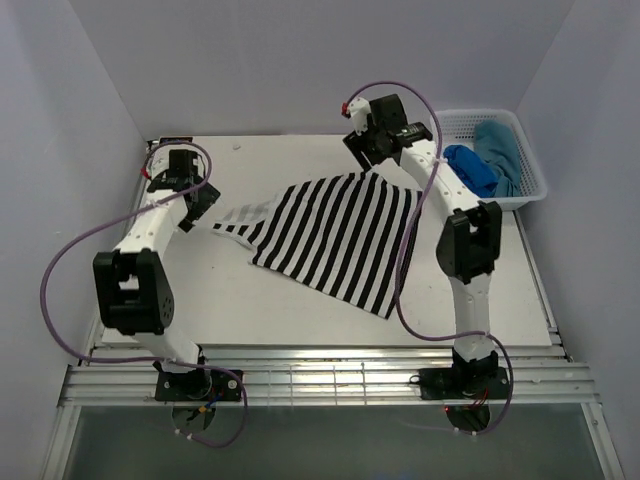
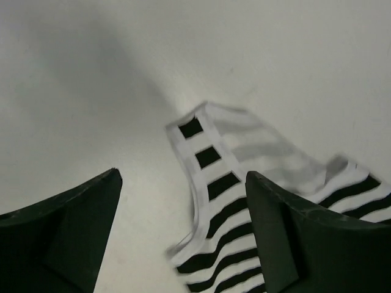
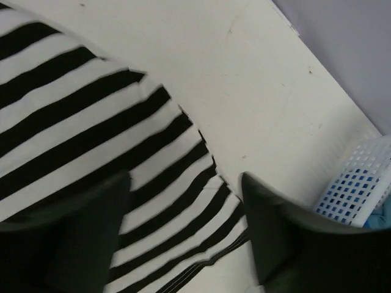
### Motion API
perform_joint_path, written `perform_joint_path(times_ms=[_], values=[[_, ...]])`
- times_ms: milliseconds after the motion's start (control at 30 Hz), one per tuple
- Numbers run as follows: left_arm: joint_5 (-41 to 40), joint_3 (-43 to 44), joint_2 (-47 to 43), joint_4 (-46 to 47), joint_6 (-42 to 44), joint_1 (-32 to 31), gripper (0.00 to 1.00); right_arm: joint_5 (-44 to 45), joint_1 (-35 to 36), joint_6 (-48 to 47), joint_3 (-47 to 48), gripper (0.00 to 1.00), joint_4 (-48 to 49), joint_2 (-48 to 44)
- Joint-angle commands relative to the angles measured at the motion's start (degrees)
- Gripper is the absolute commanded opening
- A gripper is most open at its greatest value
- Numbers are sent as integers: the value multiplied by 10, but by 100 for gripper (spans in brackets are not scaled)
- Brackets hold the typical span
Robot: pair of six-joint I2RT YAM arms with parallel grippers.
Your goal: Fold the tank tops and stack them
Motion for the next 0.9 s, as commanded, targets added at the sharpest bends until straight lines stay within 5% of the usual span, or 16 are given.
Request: perform_joint_path(times_ms=[0,67,233,367,467,667,867], values=[[54,139,67,-18,22,42,98,21,2,24,292,90,-117,109],[60,158,66,-14,38,42,98,23,4,51,268,90,-93,62],[131,73,3,22,54,41,98,26,18,157,-204,90,91,-174],[256,-26,-40,53,43,27,98,-40,20,333,-415,90,124,-310],[254,-95,-76,51,36,-18,98,-91,25,395,-543,90,139,-383],[284,-188,-110,72,28,-30,98,-93,35,532,-726,90,192,-506],[287,-200,-51,98,23,-46,98,-86,36,582,-782,90,192,-537]])
